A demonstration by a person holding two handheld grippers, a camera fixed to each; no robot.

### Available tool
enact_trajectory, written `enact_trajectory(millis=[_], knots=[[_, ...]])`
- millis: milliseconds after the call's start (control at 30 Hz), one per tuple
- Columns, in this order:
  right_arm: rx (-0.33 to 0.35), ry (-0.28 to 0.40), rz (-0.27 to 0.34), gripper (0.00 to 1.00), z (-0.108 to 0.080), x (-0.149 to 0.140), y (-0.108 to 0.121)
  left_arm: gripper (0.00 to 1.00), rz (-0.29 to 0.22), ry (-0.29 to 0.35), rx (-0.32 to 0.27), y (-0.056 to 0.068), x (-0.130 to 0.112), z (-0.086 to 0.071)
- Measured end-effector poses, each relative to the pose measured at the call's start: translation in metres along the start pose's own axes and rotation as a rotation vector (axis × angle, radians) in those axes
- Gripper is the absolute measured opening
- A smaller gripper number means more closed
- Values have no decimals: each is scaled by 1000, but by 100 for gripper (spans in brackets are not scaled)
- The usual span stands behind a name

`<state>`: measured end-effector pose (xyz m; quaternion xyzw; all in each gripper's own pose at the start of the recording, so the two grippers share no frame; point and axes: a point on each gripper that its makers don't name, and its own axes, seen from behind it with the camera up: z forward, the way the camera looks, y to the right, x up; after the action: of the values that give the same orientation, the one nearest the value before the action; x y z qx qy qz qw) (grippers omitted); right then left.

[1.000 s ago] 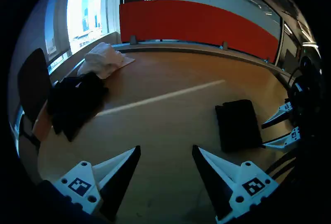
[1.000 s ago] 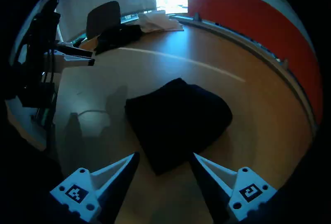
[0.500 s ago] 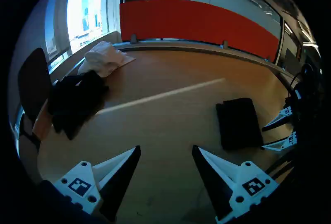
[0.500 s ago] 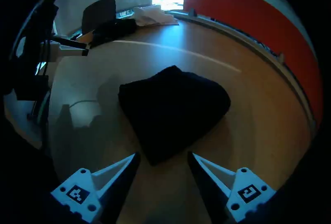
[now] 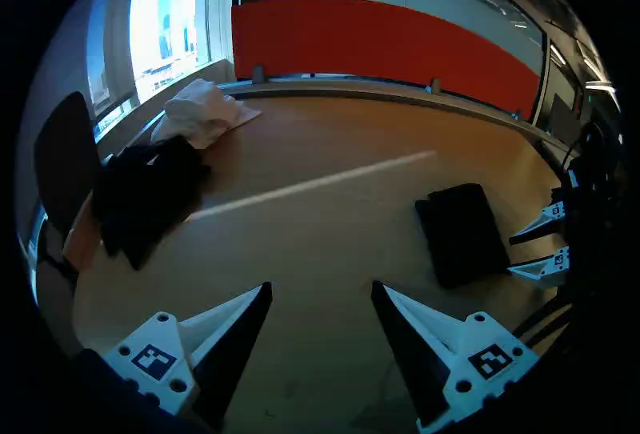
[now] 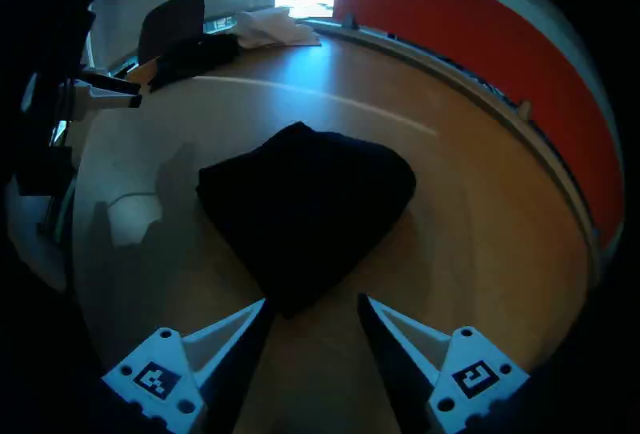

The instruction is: Fold towel

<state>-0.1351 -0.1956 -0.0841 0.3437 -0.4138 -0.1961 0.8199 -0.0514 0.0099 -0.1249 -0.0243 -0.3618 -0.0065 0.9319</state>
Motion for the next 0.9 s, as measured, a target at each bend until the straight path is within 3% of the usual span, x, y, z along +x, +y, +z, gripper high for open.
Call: enact_trajectory(millis=[200, 433, 633, 900], knots=[[31, -6, 14, 65, 0, -2, -7, 92, 2, 2, -1, 0, 1, 0], [38, -6, 39, 25, 1, -3, -8, 92, 0, 4, 2, -1, 2, 0], [37, -5, 35, 10, 0, -2, -7, 92, 1, 3, 2, -1, 2, 0], [42, 0, 31, 6, -4, -1, -7, 92, 2, 3, 0, 1, 2, 0]])
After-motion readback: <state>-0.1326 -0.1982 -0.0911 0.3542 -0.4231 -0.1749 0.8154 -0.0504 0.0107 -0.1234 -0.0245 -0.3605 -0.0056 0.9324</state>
